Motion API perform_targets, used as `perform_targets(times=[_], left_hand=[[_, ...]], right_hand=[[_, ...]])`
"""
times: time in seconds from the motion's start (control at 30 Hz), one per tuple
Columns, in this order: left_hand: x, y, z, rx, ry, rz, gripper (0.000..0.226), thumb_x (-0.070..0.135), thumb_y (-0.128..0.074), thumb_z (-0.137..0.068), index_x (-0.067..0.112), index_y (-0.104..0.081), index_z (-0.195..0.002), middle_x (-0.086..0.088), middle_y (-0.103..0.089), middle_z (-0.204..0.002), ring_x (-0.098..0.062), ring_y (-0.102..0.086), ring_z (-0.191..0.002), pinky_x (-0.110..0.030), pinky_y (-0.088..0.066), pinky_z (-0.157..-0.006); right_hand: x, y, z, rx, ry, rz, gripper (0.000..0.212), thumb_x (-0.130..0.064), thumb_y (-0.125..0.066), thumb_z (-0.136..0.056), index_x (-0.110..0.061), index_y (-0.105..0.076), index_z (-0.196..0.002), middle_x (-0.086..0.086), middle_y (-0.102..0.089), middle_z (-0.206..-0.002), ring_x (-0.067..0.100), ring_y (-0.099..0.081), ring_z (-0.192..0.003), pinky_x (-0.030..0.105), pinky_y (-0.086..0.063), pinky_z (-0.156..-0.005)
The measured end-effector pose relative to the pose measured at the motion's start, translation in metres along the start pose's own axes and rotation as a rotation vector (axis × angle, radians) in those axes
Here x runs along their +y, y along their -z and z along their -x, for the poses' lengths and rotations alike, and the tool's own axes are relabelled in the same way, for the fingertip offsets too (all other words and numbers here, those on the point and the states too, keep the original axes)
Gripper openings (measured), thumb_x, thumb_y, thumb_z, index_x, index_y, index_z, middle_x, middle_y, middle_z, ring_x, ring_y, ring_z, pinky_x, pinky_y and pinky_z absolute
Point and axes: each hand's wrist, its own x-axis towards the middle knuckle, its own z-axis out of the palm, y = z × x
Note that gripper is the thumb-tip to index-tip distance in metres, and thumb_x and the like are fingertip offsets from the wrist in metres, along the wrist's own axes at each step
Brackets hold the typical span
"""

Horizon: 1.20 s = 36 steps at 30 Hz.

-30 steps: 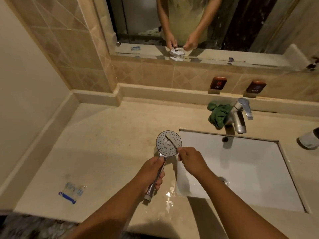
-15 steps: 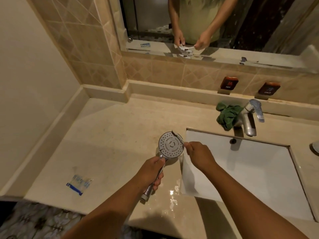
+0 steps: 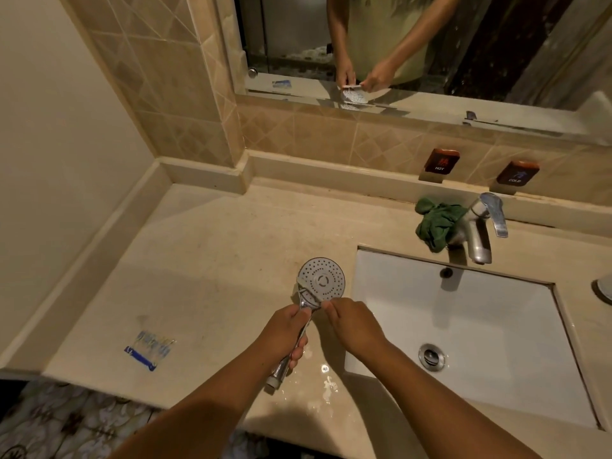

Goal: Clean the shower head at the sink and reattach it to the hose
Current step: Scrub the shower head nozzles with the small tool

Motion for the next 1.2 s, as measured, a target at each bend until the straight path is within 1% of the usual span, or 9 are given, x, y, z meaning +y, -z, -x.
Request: perform_targets(times=[0.13,0.27,0.33,0.43,0.6,0.77,0.9,1.1,1.2], left_hand=[[0.001,-0.003,0.004,-0.02,-0.011,-0.033,0.024,0.032,-0.044,-0.102,0.013,-0.054,-0.093,-0.011,-0.052,-0.06,-0.018,-0.041,-0.037,-0.026,-0.041,-0.044],[0.003,-0.005,0.007,-0.031,-0.011,-0.049,0.022,0.031,-0.042,-0.104,0.014,-0.054,-0.096,-0.013,-0.052,-0.063,-0.018,-0.041,-0.037,-0.026,-0.041,-0.045],[0.004,-0.005,0.007,-0.02,-0.013,-0.062,0.022,0.03,-0.042,-0.104,0.014,-0.054,-0.096,-0.014,-0.052,-0.064,-0.018,-0.042,-0.038,-0.026,-0.042,-0.045],[0.0,-0.005,0.006,0.009,-0.01,-0.108,0.022,0.03,-0.041,-0.105,0.013,-0.054,-0.099,-0.015,-0.052,-0.064,-0.018,-0.042,-0.038,-0.027,-0.042,-0.044],[-0.011,-0.007,0.008,0.035,0.014,-0.098,0.028,0.031,-0.041,-0.105,0.006,-0.052,-0.107,-0.016,-0.052,-0.066,-0.019,-0.043,-0.038,-0.027,-0.042,-0.044],[-0.012,-0.008,0.01,-0.016,0.002,-0.101,0.022,0.03,-0.041,-0.105,0.011,-0.052,-0.102,-0.016,-0.054,-0.065,-0.02,-0.045,-0.038,-0.027,-0.045,-0.045],[-0.012,-0.008,0.013,-0.015,-0.021,-0.077,0.021,0.03,-0.041,-0.105,0.014,-0.052,-0.097,-0.016,-0.053,-0.064,-0.02,-0.043,-0.038,-0.027,-0.044,-0.045],[-0.012,-0.007,0.014,0.004,0.01,-0.016,0.028,0.034,-0.042,-0.103,0.008,-0.053,-0.098,-0.009,-0.055,-0.056,-0.019,-0.045,-0.035,-0.025,-0.044,-0.042],[-0.015,-0.005,0.012,0.03,0.043,0.022,0.034,0.036,-0.044,-0.102,0.003,-0.053,-0.102,-0.01,-0.054,-0.057,-0.02,-0.044,-0.036,-0.026,-0.043,-0.043]], right_hand=[[0.01,0.022,-0.012,0.094,-0.041,-0.013,0.042,-0.036,-0.036,-0.104,-0.014,-0.07,-0.093,0.008,-0.071,-0.094,0.022,-0.065,-0.081,0.035,-0.054,-0.071],[0.019,0.03,-0.018,0.15,-0.125,-0.014,0.042,-0.04,-0.031,-0.105,-0.019,-0.059,-0.081,0.007,-0.066,-0.084,0.018,-0.057,-0.071,0.028,-0.04,-0.062],[0.018,0.023,-0.014,0.129,-0.111,-0.04,0.043,-0.038,-0.031,-0.106,-0.018,-0.063,-0.084,0.006,-0.067,-0.088,0.019,-0.059,-0.073,0.027,-0.043,-0.063],[0.01,0.007,-0.003,0.073,-0.078,-0.061,0.045,-0.037,-0.032,-0.106,-0.014,-0.07,-0.102,0.006,-0.071,-0.103,0.022,-0.065,-0.088,0.026,-0.048,-0.069],[0.007,-0.009,0.011,-0.022,0.003,0.012,0.041,-0.037,-0.032,-0.106,-0.017,-0.068,-0.105,0.008,-0.071,-0.107,0.021,-0.065,-0.09,0.028,-0.051,-0.074],[0.018,0.004,0.002,0.054,-0.068,-0.061,0.045,-0.038,-0.033,-0.105,-0.014,-0.07,-0.097,0.007,-0.071,-0.099,0.021,-0.064,-0.086,0.027,-0.046,-0.066],[0.028,0.02,-0.008,0.121,-0.13,-0.052,0.043,-0.036,-0.031,-0.106,-0.02,-0.056,-0.075,0.002,-0.06,-0.078,0.019,-0.058,-0.072,0.023,-0.036,-0.055],[0.019,0.009,0.005,0.036,-0.07,-0.11,0.04,-0.036,-0.033,-0.106,-0.018,-0.063,-0.087,0.004,-0.065,-0.086,0.016,-0.06,-0.075,0.023,-0.043,-0.061],[0.014,-0.006,0.021,-0.062,0.011,-0.04,0.036,-0.038,-0.035,-0.105,-0.023,-0.061,-0.087,0.003,-0.066,-0.089,0.012,-0.054,-0.071,0.017,-0.035,-0.058]])
